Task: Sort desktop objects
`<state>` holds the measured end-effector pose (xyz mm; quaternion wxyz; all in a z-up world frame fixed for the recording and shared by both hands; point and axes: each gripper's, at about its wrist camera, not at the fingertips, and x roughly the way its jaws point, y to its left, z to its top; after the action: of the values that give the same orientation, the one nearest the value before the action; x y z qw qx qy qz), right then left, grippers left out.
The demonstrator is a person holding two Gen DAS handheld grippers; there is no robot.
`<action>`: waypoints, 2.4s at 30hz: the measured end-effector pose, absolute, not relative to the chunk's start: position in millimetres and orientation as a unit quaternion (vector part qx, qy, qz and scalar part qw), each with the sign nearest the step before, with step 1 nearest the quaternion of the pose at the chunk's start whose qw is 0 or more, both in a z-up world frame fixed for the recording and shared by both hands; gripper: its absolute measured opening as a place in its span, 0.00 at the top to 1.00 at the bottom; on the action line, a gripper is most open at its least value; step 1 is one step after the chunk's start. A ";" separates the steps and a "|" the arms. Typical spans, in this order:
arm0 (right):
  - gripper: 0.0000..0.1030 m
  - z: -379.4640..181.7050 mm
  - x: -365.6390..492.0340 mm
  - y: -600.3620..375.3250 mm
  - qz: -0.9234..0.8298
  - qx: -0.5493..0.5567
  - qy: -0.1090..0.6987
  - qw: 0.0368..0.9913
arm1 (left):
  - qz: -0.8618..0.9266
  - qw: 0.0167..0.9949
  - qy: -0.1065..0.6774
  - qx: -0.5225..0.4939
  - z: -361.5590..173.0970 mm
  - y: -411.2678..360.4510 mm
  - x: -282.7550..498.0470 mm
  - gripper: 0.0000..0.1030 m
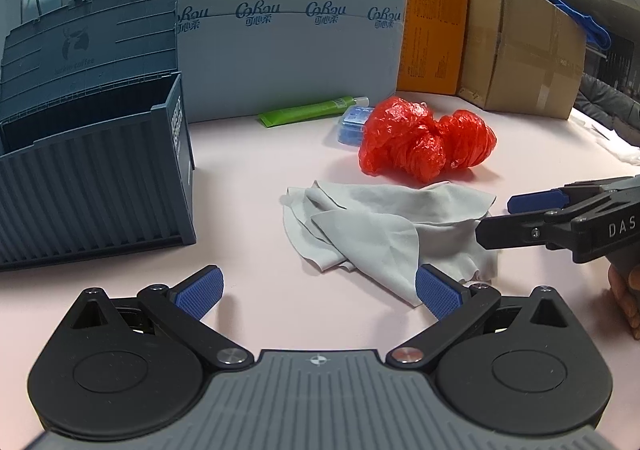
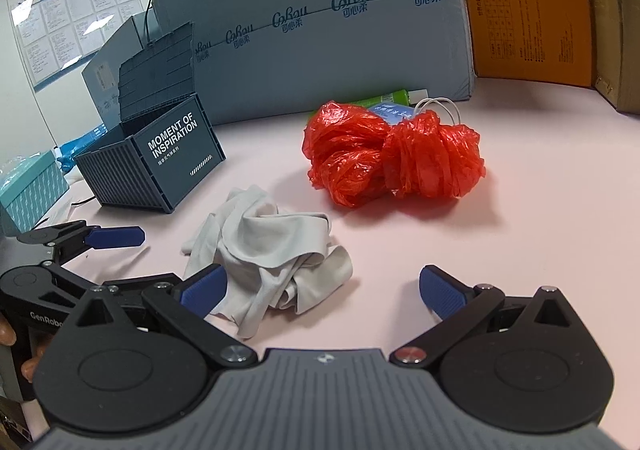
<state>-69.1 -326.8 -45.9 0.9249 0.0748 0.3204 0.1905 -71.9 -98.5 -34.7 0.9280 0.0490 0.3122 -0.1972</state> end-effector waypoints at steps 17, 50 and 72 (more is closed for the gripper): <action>0.00 -42.2 -68.5 -321.4 0.180 0.072 0.323 0.927 | -0.187 0.929 0.301 0.107 -27.9 -118.1 -66.8 0.00; 0.38 -39.6 -62.8 -301.3 0.199 0.077 0.330 0.919 | -0.229 0.915 0.301 0.143 -38.6 -150.8 -52.8 0.00; 0.86 -36.9 -55.7 -302.3 0.201 0.095 0.350 0.910 | -0.271 0.901 0.332 0.074 -28.8 -147.7 -38.0 0.95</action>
<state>-55.7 -302.3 -36.9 0.9101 0.0946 0.3497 0.2012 -38.0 -147.7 -28.8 0.9005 0.0740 0.3316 -0.2713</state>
